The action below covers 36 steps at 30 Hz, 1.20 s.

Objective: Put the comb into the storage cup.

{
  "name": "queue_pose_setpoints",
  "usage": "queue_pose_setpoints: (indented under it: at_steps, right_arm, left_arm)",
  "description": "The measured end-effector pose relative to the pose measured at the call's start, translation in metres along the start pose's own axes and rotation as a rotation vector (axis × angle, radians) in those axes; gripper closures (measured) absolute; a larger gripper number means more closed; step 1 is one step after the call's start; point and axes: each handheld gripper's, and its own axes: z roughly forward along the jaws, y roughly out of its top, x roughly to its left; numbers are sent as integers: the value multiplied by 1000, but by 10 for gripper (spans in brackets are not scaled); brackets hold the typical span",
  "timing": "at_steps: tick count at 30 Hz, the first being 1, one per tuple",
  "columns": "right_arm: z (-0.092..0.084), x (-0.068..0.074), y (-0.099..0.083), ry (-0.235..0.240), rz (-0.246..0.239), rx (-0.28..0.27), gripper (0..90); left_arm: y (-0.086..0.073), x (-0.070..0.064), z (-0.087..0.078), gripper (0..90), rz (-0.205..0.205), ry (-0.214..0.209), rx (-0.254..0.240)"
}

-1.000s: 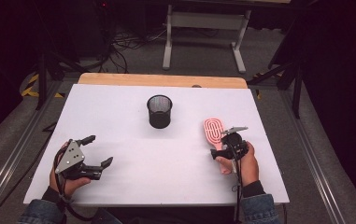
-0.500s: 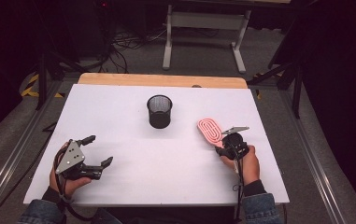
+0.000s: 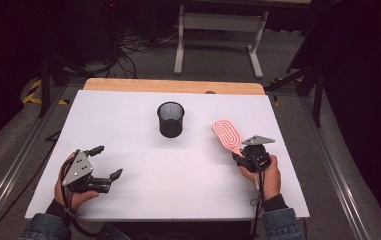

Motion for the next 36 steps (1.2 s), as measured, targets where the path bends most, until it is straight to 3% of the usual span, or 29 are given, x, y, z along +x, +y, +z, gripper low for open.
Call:
queue_pose_setpoints:
  at_steps: [12,17,28,36]
  right_arm:
    - [-14,4,-1,-64,-22,-188,691]
    - [-20,3,-1,-84,-15,-256,691]
    - [-29,9,-1,-106,-22,-361,691]
    - [-34,18,0,-112,-51,-420,691]
  left_arm:
    - [-1,1,2,86,-5,15,18]
    - [-1,3,4,95,-32,15,31]
    - [6,0,15,81,-39,11,41]
    - [13,2,18,75,-79,-18,-4]
